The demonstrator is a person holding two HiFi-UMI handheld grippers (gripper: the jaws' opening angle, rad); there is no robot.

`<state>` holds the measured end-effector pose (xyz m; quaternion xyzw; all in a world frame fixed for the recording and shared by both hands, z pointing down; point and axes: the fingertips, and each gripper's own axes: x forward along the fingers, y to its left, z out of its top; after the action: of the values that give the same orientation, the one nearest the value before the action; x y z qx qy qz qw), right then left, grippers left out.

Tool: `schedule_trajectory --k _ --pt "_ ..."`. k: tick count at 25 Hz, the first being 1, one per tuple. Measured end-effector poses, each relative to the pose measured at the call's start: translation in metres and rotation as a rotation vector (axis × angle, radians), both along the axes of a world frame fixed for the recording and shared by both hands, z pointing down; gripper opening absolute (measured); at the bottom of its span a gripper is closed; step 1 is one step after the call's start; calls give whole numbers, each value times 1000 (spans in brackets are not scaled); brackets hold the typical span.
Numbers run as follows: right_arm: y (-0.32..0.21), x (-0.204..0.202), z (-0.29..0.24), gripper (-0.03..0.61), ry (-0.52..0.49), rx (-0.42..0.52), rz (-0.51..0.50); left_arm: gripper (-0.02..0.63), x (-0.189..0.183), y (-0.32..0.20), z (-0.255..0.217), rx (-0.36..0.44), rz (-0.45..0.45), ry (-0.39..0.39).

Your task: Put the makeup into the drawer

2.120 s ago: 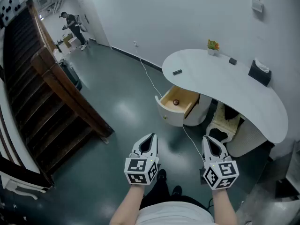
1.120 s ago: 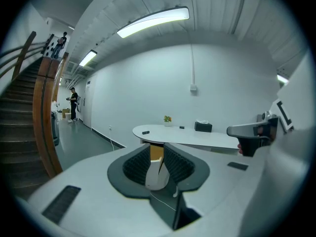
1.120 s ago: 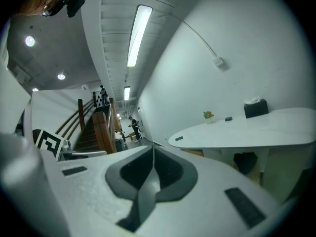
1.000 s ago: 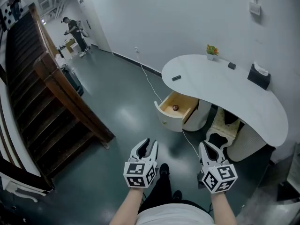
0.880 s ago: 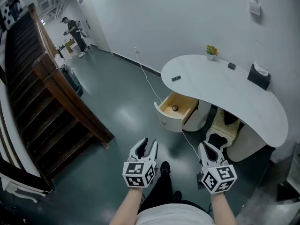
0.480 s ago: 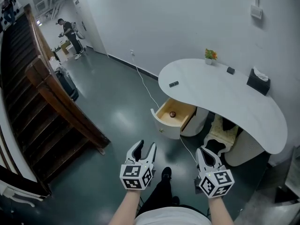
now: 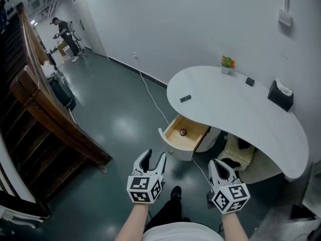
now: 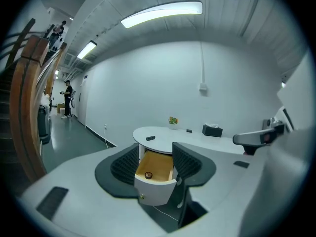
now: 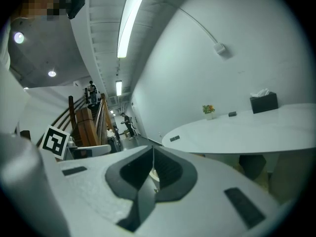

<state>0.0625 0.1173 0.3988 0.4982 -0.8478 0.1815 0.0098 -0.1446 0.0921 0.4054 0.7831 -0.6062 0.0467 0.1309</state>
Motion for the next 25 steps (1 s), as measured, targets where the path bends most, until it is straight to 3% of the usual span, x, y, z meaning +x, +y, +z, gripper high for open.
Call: schedule_trajectory --k 13,25 --pt "-111 -39 0 2 21 -28 42 199 -39 -122 7 -27 41 12" --pt "-163 -55 -2 2 39 -35 90 199 -53 -185 16 -45 89 8"
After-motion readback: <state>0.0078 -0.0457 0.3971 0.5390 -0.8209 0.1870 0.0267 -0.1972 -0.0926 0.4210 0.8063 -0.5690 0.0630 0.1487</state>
